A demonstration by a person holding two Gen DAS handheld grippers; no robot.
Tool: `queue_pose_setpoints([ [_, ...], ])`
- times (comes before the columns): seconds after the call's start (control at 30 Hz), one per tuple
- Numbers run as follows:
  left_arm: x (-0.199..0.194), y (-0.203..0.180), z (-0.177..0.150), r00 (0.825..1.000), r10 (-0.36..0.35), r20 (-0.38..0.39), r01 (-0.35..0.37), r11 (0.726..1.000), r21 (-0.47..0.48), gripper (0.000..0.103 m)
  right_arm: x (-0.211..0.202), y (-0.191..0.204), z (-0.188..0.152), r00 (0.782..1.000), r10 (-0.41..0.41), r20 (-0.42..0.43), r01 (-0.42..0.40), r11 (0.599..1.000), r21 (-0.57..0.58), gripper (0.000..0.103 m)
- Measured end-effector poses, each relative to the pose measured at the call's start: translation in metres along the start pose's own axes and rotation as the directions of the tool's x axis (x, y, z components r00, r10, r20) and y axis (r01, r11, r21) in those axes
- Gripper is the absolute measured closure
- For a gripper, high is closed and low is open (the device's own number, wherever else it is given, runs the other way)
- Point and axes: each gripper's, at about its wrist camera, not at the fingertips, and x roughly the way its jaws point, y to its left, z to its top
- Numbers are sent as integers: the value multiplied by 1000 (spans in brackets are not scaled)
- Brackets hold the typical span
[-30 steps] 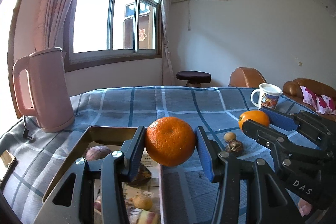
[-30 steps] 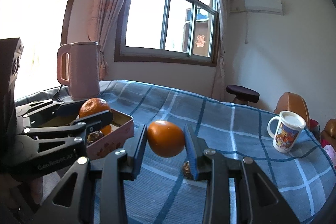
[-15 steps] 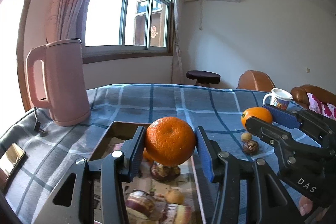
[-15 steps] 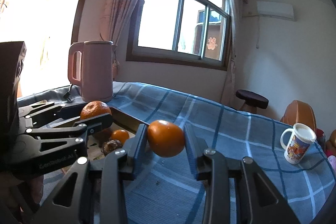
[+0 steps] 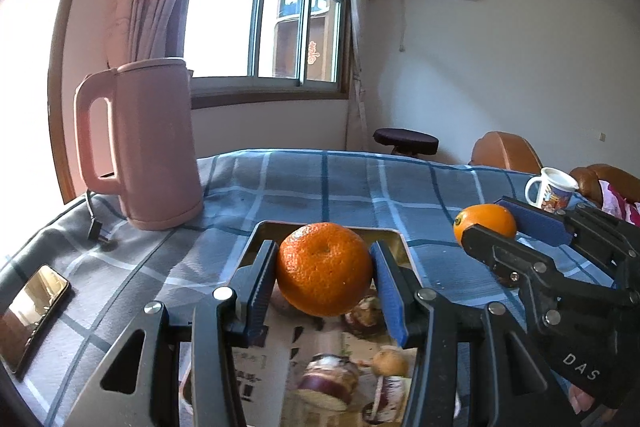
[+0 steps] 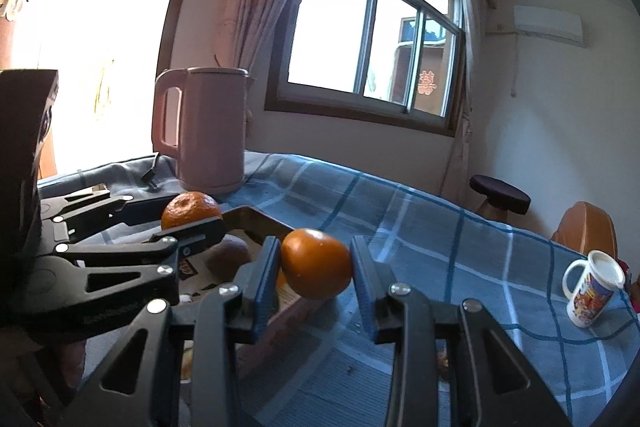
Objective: Organize fruits
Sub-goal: 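Lower both oranges into the tin and open both tools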
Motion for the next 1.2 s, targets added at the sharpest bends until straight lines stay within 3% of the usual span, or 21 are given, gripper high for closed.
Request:
queue_pose_setpoints([
  [0.73, 7, 31, -3, 996, 63, -65, -63, 998, -4, 53, 22, 37, 0, 996, 78, -31, -79, 996, -40, 65],
  [1.2, 20, 44, -7, 985, 47, -164, -49, 999, -7, 53, 42, 45, -6, 984, 125, -129, -129, 991, -24, 64],
])
